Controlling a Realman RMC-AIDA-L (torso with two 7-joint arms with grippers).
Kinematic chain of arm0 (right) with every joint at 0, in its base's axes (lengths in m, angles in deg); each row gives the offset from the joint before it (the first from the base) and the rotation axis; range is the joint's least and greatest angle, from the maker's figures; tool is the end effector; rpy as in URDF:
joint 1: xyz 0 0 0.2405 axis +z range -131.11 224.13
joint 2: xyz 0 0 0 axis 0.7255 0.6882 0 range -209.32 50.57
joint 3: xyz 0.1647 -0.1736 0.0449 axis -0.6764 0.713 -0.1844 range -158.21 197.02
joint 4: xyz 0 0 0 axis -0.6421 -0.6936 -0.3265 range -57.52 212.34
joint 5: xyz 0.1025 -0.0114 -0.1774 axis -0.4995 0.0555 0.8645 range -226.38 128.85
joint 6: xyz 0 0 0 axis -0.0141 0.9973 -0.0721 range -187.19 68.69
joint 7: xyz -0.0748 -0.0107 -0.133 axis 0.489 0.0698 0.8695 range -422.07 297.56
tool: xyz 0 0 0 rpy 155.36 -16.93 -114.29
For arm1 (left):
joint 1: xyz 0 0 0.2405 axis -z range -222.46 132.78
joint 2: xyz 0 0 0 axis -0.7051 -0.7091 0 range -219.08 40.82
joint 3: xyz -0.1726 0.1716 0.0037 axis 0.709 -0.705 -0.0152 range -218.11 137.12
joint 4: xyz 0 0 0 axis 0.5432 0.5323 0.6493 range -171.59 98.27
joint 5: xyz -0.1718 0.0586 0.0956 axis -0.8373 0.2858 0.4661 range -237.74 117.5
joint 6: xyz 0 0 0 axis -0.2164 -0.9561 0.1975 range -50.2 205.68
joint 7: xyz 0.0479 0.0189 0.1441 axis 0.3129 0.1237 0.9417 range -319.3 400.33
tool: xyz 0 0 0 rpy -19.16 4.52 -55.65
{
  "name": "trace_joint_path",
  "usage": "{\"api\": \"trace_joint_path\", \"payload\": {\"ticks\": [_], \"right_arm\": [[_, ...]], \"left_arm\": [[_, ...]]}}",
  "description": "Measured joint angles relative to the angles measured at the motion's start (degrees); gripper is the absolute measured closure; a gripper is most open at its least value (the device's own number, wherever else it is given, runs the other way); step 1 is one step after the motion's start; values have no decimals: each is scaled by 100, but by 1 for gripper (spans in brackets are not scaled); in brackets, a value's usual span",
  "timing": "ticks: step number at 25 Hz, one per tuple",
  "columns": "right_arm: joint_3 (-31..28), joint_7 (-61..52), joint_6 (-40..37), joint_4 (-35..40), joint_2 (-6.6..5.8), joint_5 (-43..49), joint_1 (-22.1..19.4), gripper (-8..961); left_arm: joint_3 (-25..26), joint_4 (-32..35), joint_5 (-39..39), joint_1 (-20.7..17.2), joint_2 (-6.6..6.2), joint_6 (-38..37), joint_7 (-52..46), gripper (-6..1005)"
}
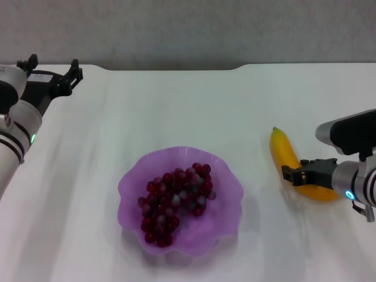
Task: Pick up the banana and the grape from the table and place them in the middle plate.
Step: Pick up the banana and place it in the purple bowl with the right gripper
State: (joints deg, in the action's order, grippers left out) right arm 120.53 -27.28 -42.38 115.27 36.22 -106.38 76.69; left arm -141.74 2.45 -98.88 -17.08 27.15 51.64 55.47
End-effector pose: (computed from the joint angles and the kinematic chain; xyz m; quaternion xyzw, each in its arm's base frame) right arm 0.2961 0.3875 -0.0583 -0.8191 0.4020 -0.0035 0.4091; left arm -0.2533 0.4272 0.0220 -0.7037 -0.2507 -0.2117 0.6302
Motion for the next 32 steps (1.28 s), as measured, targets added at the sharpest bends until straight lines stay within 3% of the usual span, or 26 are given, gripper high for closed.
{"api": "trace_joint_path", "payload": {"ticks": [6, 23, 32], "right_arm": [[2, 69, 69, 244, -25, 25, -58, 473], [272, 246, 776, 2334, -37, 45, -608, 474], [979, 341, 650, 2796, -19, -21, -502, 475]], "left_arm": [[0, 0, 9, -57, 0, 0, -1, 103], [15, 4, 25, -51, 1, -1, -2, 104], [49, 40, 36, -28, -5, -13, -3, 104]]}}
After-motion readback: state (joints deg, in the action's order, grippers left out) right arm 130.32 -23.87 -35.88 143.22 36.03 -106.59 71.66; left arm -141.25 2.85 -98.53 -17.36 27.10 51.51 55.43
